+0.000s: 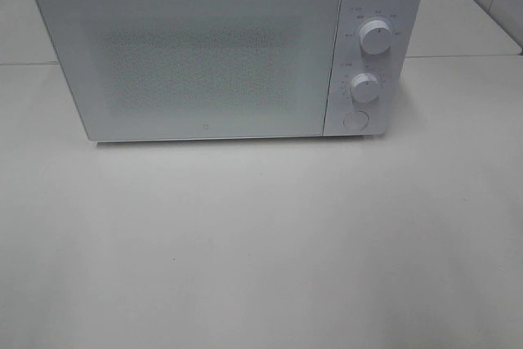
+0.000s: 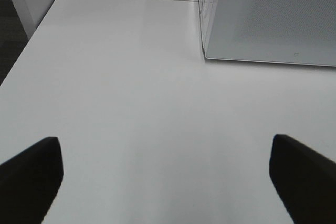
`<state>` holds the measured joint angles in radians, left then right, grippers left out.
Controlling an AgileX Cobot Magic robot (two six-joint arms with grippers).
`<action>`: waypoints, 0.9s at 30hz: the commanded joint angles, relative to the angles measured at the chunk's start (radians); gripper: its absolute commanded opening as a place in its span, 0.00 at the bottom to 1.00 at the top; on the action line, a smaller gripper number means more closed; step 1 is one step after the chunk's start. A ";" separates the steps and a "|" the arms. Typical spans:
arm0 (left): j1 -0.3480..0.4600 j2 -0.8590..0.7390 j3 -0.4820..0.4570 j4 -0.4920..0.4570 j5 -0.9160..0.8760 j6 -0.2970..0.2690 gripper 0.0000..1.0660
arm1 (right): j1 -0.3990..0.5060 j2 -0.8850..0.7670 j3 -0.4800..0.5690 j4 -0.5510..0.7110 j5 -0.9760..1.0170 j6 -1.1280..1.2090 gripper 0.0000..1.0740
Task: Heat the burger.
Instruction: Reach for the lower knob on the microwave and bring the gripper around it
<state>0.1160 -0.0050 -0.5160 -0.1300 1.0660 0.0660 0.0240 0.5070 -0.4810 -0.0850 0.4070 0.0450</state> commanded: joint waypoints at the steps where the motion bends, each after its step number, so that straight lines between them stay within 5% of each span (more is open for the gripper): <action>1: -0.003 -0.011 0.001 0.002 0.002 -0.008 0.94 | -0.003 0.040 0.023 -0.001 -0.086 -0.007 0.71; 13: -0.003 -0.011 0.001 0.002 0.002 -0.008 0.94 | -0.003 0.270 0.147 0.000 -0.564 -0.007 0.71; 27: -0.003 -0.011 0.001 0.002 0.002 -0.008 0.94 | -0.002 0.610 0.160 0.000 -0.965 -0.008 0.71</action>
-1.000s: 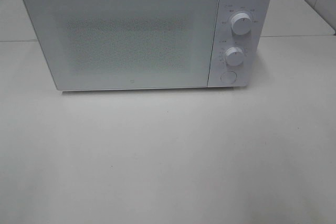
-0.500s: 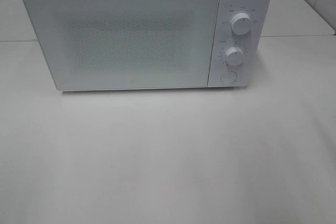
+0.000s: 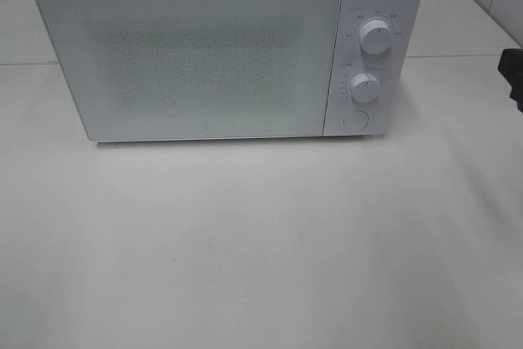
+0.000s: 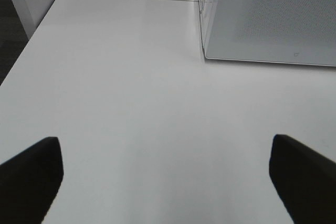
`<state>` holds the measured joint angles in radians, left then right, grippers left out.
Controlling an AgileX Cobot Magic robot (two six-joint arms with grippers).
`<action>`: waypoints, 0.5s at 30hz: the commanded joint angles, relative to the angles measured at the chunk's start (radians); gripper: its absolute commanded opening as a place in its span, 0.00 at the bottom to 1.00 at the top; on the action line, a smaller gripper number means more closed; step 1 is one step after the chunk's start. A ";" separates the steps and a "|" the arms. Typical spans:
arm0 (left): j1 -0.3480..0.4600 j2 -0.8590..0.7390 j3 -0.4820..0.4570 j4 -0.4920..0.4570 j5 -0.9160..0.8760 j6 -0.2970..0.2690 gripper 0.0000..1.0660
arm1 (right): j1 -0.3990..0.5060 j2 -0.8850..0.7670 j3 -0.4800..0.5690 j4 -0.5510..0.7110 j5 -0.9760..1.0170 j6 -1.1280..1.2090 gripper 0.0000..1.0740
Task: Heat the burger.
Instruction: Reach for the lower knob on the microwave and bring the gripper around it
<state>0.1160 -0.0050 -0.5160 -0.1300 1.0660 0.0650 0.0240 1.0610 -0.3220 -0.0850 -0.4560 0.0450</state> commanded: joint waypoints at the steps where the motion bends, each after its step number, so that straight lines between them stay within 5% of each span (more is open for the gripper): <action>1: -0.003 -0.011 0.001 0.002 0.002 -0.007 0.94 | -0.002 0.056 0.001 0.000 -0.102 -0.008 0.71; 8: -0.003 -0.011 0.001 0.002 0.002 -0.007 0.94 | 0.086 0.199 0.001 0.085 -0.268 -0.127 0.71; 15: -0.003 -0.011 0.001 0.002 0.002 -0.007 0.94 | 0.304 0.342 0.000 0.398 -0.462 -0.356 0.71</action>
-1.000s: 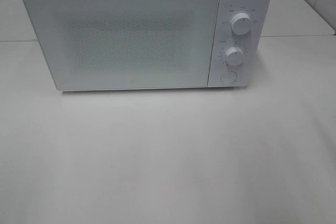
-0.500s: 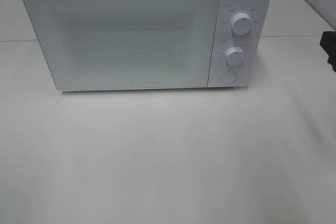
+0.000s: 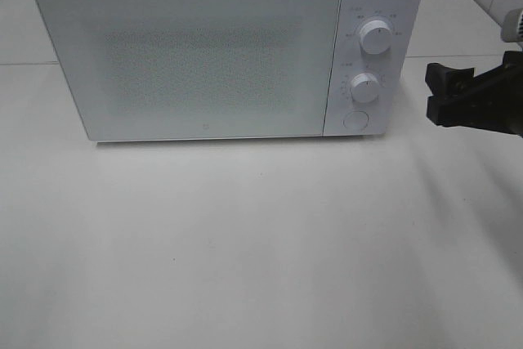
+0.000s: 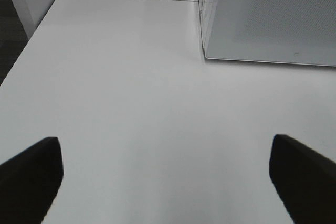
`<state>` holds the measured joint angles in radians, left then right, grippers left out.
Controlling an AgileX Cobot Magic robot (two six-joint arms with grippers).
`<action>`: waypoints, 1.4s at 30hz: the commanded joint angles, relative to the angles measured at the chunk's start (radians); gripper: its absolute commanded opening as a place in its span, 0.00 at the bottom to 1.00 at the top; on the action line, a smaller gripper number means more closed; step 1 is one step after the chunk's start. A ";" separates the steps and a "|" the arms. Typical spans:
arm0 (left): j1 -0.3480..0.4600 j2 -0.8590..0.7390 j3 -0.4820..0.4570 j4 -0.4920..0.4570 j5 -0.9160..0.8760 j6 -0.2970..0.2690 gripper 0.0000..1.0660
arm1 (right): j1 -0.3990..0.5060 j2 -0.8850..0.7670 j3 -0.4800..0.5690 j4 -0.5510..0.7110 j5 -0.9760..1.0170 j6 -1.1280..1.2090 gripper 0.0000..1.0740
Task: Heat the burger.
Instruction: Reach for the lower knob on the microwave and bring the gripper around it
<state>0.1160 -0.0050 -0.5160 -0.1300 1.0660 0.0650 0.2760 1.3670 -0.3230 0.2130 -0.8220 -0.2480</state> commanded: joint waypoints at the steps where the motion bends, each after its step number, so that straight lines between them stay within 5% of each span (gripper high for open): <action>1: -0.003 -0.011 0.001 0.002 0.002 -0.007 0.94 | 0.052 0.036 0.001 0.100 -0.096 -0.063 0.71; 11: -0.003 -0.011 0.001 0.002 0.002 -0.007 0.94 | 0.289 0.232 -0.005 0.378 -0.359 -0.071 0.71; 17: -0.003 -0.011 0.001 0.002 0.002 -0.007 0.94 | 0.371 0.304 -0.028 0.432 -0.419 -0.070 0.71; 42: -0.003 -0.011 0.001 0.001 0.002 -0.007 0.94 | 0.396 0.370 -0.152 0.509 -0.467 -0.072 0.71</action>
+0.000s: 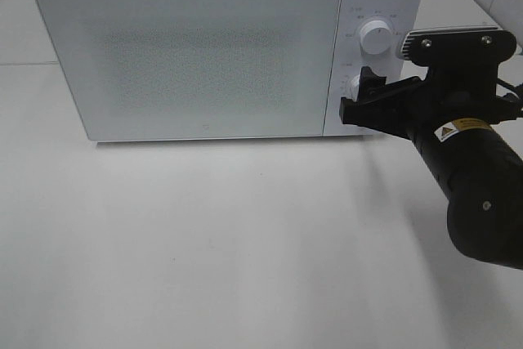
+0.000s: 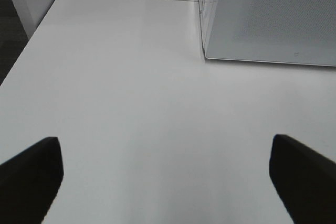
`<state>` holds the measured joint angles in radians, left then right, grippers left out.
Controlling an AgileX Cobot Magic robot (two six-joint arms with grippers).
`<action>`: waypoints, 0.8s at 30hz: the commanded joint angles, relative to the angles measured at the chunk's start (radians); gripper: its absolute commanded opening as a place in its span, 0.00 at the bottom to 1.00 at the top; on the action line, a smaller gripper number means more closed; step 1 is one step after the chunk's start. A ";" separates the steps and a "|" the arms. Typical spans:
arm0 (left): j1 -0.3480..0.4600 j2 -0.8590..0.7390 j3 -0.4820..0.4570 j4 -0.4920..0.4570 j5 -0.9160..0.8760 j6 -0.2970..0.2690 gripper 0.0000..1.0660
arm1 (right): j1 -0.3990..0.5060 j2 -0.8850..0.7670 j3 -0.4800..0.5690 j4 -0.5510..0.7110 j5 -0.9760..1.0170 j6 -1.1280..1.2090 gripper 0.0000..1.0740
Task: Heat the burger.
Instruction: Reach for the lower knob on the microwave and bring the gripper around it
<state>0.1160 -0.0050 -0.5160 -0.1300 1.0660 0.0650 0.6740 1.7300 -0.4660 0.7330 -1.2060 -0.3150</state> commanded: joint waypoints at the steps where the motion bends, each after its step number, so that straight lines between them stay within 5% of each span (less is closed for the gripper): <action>1: -0.003 -0.011 0.001 0.001 0.002 -0.007 0.94 | -0.002 0.007 -0.009 -0.011 -0.083 -0.005 0.71; 24: -0.003 -0.011 0.001 0.001 0.002 -0.007 0.94 | -0.058 0.255 -0.187 -0.082 -0.104 0.028 0.71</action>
<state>0.1160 -0.0050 -0.5160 -0.1300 1.0660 0.0650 0.6200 1.9850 -0.6430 0.6700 -1.2150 -0.2940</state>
